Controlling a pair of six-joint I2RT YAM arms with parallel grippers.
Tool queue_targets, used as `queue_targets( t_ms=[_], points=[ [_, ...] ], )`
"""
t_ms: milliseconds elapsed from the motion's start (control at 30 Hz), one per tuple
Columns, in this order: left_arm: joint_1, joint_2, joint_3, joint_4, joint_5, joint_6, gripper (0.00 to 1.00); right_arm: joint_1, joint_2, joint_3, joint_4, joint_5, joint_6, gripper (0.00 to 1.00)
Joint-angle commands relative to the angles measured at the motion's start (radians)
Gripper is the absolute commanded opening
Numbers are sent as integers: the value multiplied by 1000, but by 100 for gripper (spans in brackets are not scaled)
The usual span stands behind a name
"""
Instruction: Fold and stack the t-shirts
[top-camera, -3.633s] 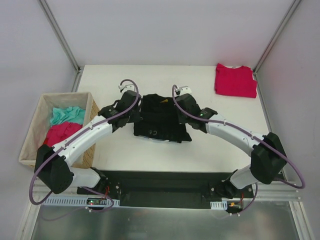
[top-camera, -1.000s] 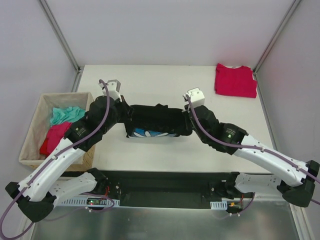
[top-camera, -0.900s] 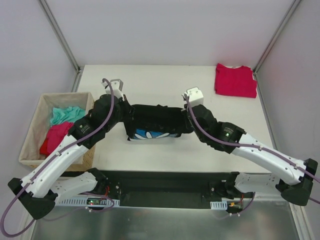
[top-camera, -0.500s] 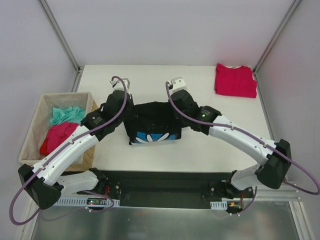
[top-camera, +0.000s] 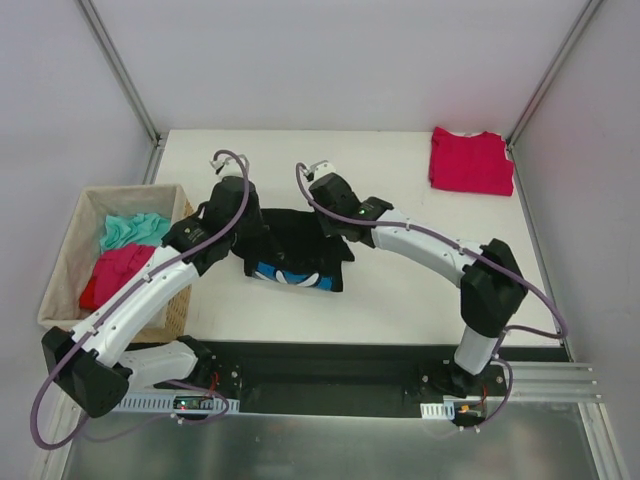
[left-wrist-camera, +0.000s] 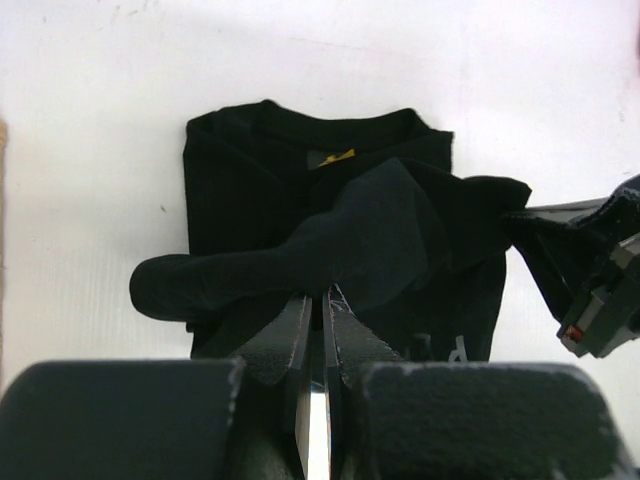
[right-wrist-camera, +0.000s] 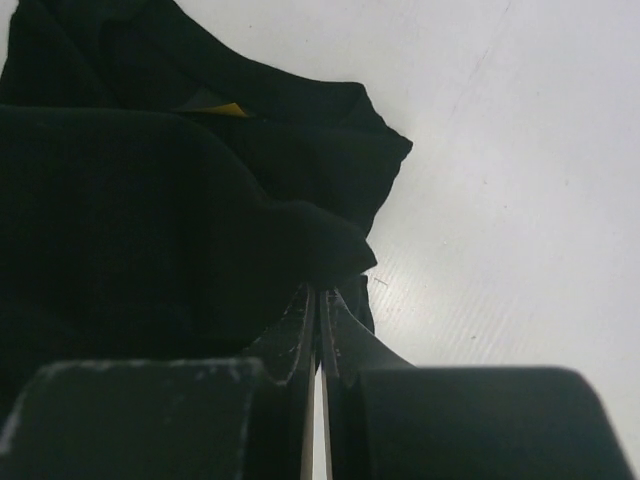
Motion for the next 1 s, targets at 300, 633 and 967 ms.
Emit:
queue_targets(
  t_ms=[300,633,967],
  points=[
    [237,469,99,61,281,-44,0,-144,169,116,28,-113,77,1],
    [305,844,487,39,391,-15,0,-221,370,351,-59,-167,95,1],
    [291,605,388,-19,330,-41,99,-189,148,208,-27,-130,85,93]
  ],
)
